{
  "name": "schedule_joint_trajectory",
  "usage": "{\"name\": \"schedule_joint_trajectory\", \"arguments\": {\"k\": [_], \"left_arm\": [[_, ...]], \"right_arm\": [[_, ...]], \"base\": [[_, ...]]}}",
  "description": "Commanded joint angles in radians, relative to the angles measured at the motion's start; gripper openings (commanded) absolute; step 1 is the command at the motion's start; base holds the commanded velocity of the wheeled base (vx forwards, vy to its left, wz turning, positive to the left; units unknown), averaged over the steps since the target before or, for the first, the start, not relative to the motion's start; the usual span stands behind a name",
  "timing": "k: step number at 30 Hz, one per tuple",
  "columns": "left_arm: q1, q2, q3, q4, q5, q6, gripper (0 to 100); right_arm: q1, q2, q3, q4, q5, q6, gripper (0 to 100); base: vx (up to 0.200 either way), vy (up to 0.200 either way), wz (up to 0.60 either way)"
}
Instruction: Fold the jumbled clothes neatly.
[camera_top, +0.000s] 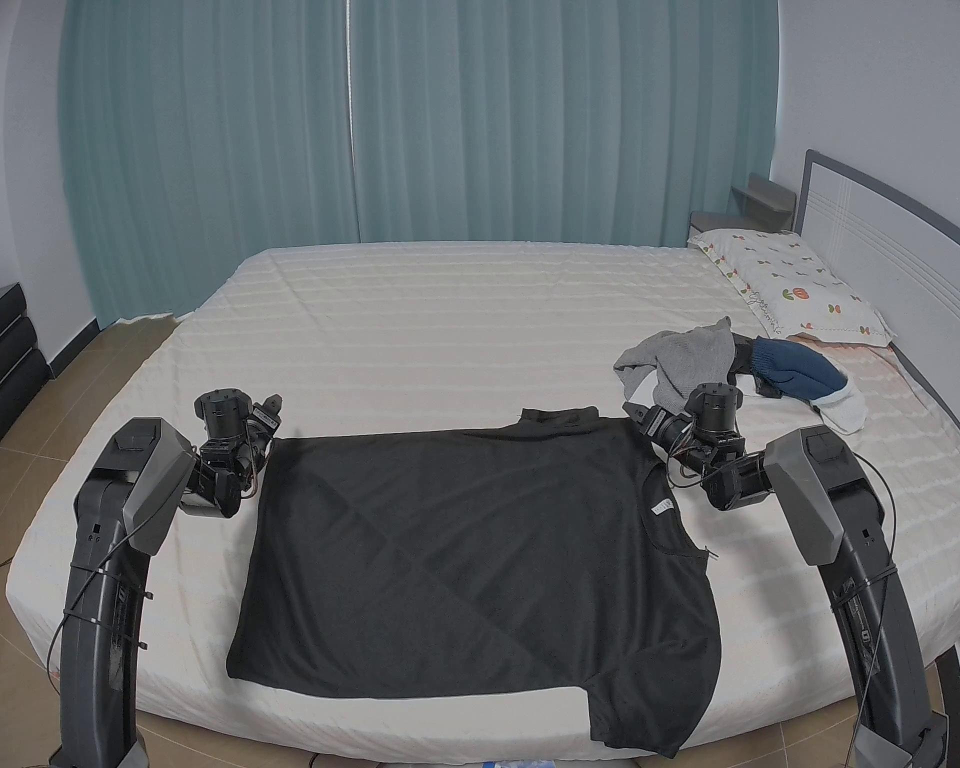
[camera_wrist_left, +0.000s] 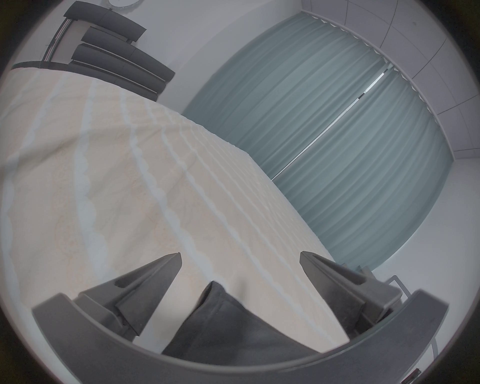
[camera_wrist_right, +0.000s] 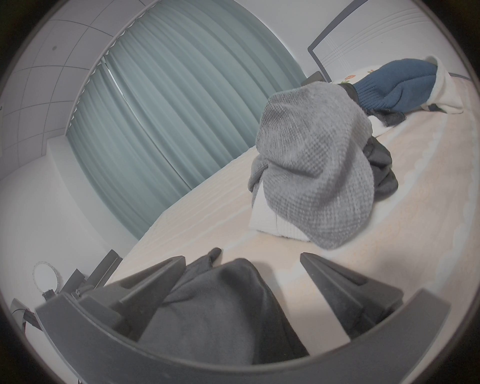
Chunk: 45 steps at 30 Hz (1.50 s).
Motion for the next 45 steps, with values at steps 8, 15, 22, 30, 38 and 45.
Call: {"name": "schedule_joint_trajectory", "arguments": {"k": [8, 15, 22, 30, 38, 45], "left_arm": [[0.023, -0.405, 0.528, -0.059, -0.11, -0.074, 100], [0.013, -0.576, 0.887, -0.171, -0.176, -0.073, 100], [-0.007, -0.659, 1.168, -0.326, -0.209, -0.073, 100], [-0.013, -0.744, 1.369, -0.366, -0.215, -0.074, 100], [-0.014, -0.751, 1.483, -0.366, -0.27, -0.071, 100], [-0.014, -0.699, 1.495, -0.367, -0.27, -0.063, 100]], "right_arm": [[-0.015, -0.442, 0.638, -0.159, 0.01, 0.125, 100], [-0.012, -0.755, 1.087, -0.211, 0.134, 0.202, 100], [0.019, -0.911, 1.339, -0.211, 0.155, 0.208, 100], [0.025, -0.947, 1.471, -0.211, 0.163, 0.217, 100], [0.022, -0.922, 1.553, -0.213, 0.191, 0.257, 100], [0.014, -0.896, 1.58, -0.213, 0.215, 0.256, 100]], "base": [[0.0, 0.0, 0.0], [0.0, 0.0, 0.0], [0.0, 0.0, 0.0], [-0.125, 0.0, 0.0], [-0.2, 0.0, 0.0], [-0.057, 0.0, 0.0]]}}
